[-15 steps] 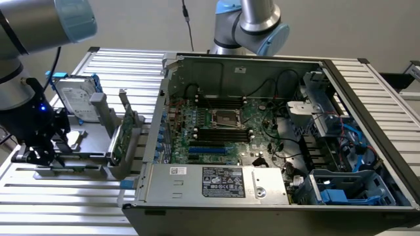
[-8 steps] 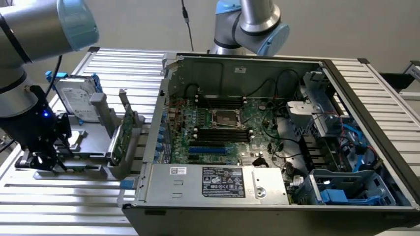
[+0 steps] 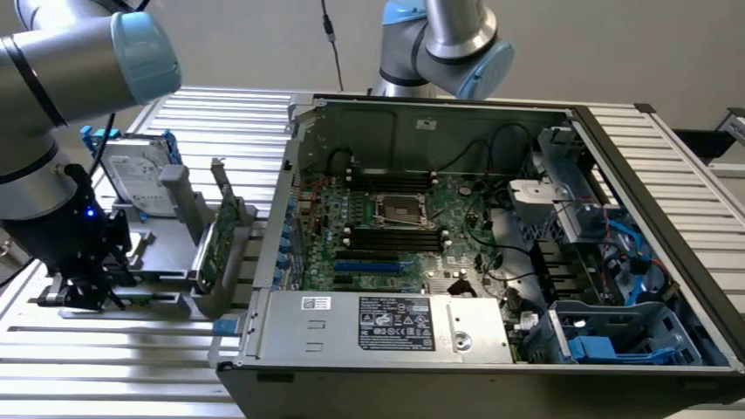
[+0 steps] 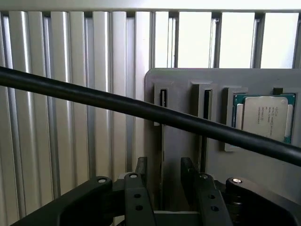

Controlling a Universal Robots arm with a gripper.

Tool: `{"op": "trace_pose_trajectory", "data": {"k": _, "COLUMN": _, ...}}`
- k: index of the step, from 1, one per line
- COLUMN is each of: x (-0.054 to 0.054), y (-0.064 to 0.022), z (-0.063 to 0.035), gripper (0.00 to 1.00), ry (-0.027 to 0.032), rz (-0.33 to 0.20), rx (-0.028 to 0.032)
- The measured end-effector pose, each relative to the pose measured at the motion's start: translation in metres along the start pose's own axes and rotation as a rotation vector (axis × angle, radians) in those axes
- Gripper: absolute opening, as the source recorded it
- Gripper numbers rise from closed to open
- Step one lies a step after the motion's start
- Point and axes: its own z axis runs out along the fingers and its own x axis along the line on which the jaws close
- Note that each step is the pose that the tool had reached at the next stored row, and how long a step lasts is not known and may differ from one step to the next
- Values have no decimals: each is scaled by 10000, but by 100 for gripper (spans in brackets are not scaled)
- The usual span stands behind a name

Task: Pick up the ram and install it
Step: 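Pick up the ram and move it above insertion slot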

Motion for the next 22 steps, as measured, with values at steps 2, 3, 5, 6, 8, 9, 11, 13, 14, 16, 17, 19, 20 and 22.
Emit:
{"op": "trace_pose_trajectory", "data": {"k": 2, "x": -1, "y": -7, "z": 36, "gripper": 42, "ry": 11, "rz": -37, "rx": 1}}
{"op": "trace_pose_trajectory", "data": {"k": 3, "x": -2, "y": -10, "z": 54, "gripper": 42, "ry": 17, "rz": -52, "rx": 2}}
{"op": "trace_pose_trajectory", "data": {"k": 5, "x": -3, "y": -15, "z": 83, "gripper": 42, "ry": 27, "rz": -73, "rx": 2}}
{"op": "trace_pose_trajectory", "data": {"k": 6, "x": -3, "y": -19, "z": 88, "gripper": 42, "ry": 28, "rz": -79, "rx": 1}}
{"op": "trace_pose_trajectory", "data": {"k": 8, "x": -3, "y": -24, "z": 95, "gripper": 42, "ry": 29, "rz": -83, "rx": 2}}
{"op": "trace_pose_trajectory", "data": {"k": 9, "x": -4, "y": -25, "z": 102, "gripper": 42, "ry": 28, "rz": -82, "rx": 3}}
{"op": "trace_pose_trajectory", "data": {"k": 11, "x": -3, "y": -28, "z": 112, "gripper": 40, "ry": 28, "rz": -84, "rx": 3}}
{"op": "trace_pose_trajectory", "data": {"k": 13, "x": -4, "y": -30, "z": 118, "gripper": 34, "ry": 29, "rz": -84, "rx": 1}}
{"op": "trace_pose_trajectory", "data": {"k": 14, "x": -4, "y": -32, "z": 120, "gripper": 34, "ry": 29, "rz": -84, "rx": 1}}
{"op": "trace_pose_trajectory", "data": {"k": 16, "x": -4, "y": -35, "z": 122, "gripper": 27, "ry": 28, "rz": -84, "rx": 2}}
{"op": "trace_pose_trajectory", "data": {"k": 17, "x": -4, "y": -36, "z": 123, "gripper": 27, "ry": 28, "rz": -84, "rx": 3}}
{"op": "trace_pose_trajectory", "data": {"k": 19, "x": -4, "y": -37, "z": 123, "gripper": 25, "ry": 28, "rz": -84, "rx": 3}}
{"op": "trace_pose_trajectory", "data": {"k": 20, "x": -4, "y": -37, "z": 122, "gripper": 18, "ry": 27, "rz": -83, "rx": 4}}
{"op": "trace_pose_trajectory", "data": {"k": 22, "x": -4, "y": -38, "z": 113, "gripper": 14, "ry": 27, "rz": -84, "rx": 3}}
